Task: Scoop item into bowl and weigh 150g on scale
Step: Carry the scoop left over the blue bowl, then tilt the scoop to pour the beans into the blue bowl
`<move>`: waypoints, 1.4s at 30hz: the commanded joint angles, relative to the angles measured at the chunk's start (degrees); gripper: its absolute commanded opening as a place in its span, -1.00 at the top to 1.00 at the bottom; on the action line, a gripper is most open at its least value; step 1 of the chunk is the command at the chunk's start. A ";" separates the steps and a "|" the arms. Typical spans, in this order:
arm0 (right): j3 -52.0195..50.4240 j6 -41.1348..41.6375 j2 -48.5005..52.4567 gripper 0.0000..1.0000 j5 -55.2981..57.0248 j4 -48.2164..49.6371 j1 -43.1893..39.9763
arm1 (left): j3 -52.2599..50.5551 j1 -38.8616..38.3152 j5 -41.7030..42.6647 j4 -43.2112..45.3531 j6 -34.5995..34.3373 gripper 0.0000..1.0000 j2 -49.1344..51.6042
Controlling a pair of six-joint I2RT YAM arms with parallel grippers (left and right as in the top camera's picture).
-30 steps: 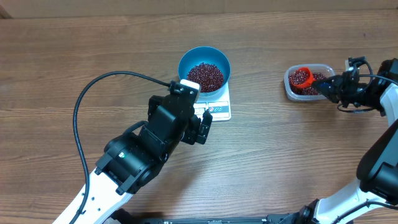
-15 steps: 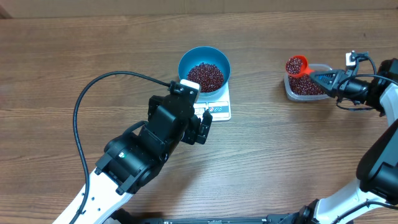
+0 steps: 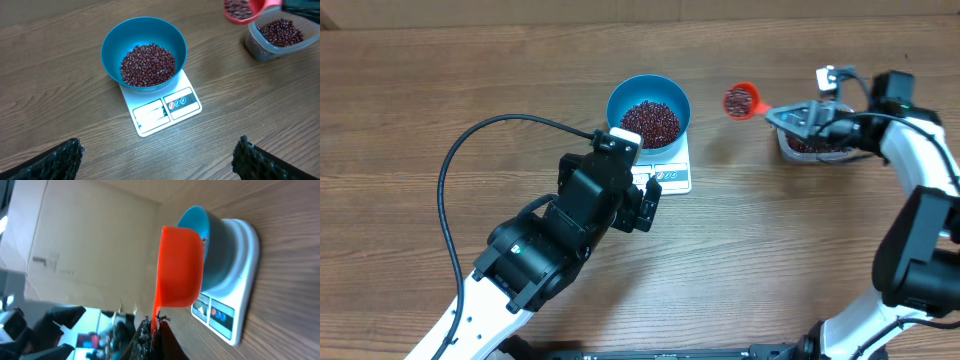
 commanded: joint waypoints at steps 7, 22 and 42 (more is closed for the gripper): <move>-0.13 17.20 0.50 0.93 -0.68 17.79 9.44 | 0.85 0.39 0.02 0.20 -1.18 -0.99 0.39; -0.13 24.98 0.50 0.93 15.23 31.34 19.37 | 0.85 0.39 0.02 0.20 -1.18 -0.99 0.39; -0.13 8.74 0.50 0.93 26.51 31.30 22.75 | 0.85 0.39 0.02 0.20 -1.18 -0.99 0.39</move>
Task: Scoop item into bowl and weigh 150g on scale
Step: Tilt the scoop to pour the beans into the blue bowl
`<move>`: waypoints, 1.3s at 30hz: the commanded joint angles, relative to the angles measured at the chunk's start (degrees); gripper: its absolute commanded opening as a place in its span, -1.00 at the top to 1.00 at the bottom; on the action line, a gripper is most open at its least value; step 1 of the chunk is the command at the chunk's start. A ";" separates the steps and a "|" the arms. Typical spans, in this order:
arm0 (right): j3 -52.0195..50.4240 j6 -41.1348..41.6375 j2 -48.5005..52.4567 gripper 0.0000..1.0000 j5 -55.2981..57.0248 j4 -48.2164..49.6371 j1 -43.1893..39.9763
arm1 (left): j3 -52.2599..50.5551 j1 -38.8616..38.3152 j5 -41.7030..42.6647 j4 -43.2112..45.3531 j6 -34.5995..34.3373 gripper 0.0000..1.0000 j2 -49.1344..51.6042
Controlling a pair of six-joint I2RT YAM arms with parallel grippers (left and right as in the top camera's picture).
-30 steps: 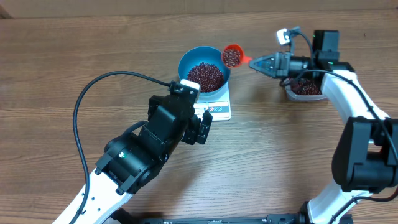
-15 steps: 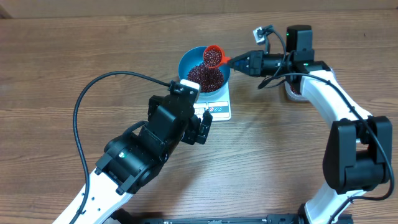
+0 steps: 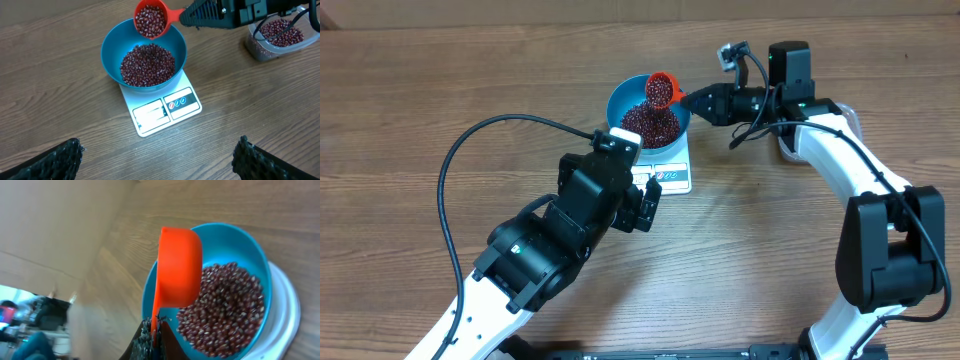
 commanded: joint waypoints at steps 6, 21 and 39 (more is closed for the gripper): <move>0.20 -13.66 0.50 0.93 3.45 0.35 0.33 | 0.85 0.39 0.04 0.20 -1.18 -0.99 0.39; 0.20 -28.74 0.50 0.93 3.65 -1.66 0.33 | 0.85 0.39 0.04 0.20 -1.18 -0.99 0.39; 0.20 -30.08 0.50 0.93 3.63 -2.64 0.33 | 0.85 0.39 0.04 0.20 -1.18 -0.98 0.39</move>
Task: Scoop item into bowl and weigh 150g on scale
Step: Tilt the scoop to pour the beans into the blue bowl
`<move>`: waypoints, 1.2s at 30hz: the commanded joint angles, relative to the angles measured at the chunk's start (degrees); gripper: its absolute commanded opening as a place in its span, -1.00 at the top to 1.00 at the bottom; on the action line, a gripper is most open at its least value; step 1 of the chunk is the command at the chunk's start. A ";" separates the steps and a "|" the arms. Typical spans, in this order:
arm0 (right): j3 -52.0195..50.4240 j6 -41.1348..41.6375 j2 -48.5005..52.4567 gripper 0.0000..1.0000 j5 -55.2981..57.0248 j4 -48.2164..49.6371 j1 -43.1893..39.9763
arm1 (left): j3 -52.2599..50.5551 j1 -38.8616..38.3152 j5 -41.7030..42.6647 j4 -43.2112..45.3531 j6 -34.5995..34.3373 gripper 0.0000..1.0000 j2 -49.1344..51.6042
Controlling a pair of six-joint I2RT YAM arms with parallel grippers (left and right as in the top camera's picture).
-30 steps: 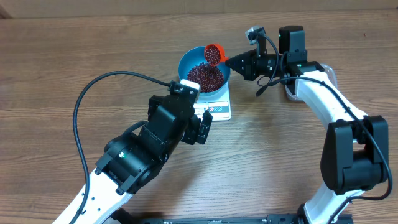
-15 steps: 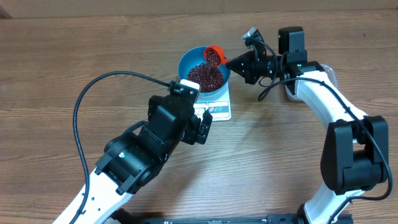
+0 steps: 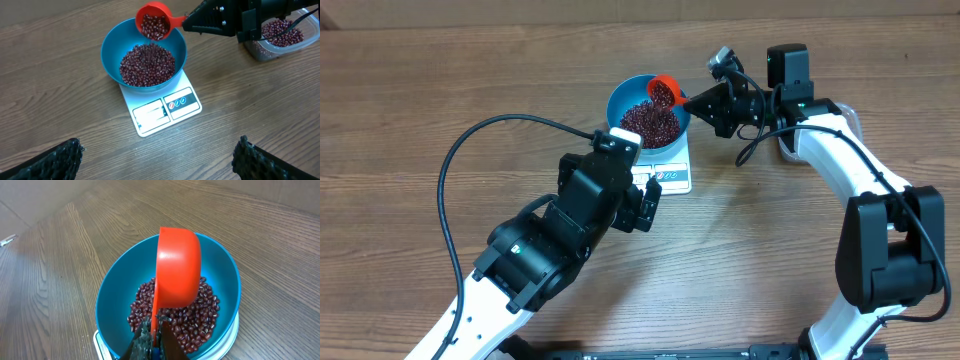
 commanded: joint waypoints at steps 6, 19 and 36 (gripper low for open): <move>0.20 -0.44 0.50 0.93 -0.04 0.31 0.31 | 0.85 0.39 0.04 0.20 -1.18 -1.00 0.39; 0.20 6.47 0.50 0.93 -0.28 -0.33 0.31 | 0.85 0.39 0.04 0.20 -1.18 -0.99 0.39; 0.20 6.45 0.50 0.93 -0.26 -0.28 0.31 | 0.85 0.39 0.04 0.20 -1.18 -0.99 0.42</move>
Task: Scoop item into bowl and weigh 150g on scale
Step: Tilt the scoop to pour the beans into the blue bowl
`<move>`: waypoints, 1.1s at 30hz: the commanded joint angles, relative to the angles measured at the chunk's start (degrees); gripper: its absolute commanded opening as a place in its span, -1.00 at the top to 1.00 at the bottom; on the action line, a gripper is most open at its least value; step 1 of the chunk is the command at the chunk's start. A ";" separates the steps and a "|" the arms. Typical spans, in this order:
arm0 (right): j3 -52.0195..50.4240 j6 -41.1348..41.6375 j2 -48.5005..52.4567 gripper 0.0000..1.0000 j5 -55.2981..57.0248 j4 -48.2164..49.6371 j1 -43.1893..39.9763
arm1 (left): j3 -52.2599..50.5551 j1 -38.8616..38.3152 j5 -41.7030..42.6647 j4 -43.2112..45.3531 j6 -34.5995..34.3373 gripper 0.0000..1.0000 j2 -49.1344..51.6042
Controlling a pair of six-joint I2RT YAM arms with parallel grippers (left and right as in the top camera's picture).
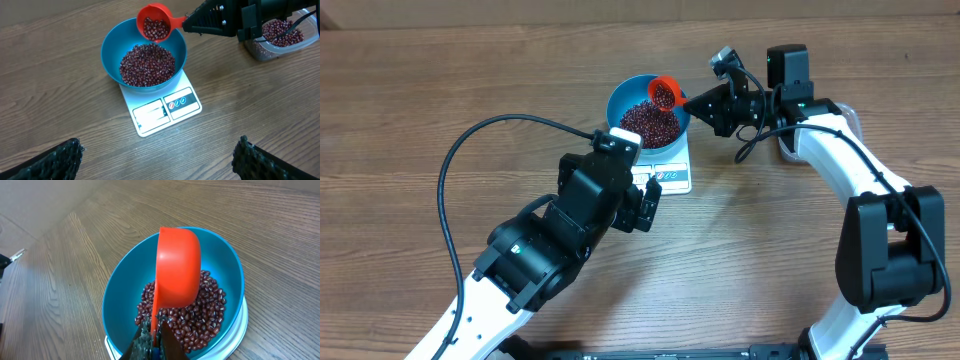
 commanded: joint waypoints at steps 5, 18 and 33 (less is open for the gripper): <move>0.20 0.42 0.50 0.93 -0.24 0.17 0.31 | 0.85 0.39 0.04 0.20 -1.18 -0.99 0.39; 0.20 -4.44 0.50 0.93 -0.20 1.49 0.31 | 0.85 0.39 0.04 0.20 -1.18 -0.98 0.39; 0.20 -9.81 0.50 0.93 -2.80 -0.74 0.59 | 0.85 0.39 0.04 0.20 -1.18 -0.98 0.39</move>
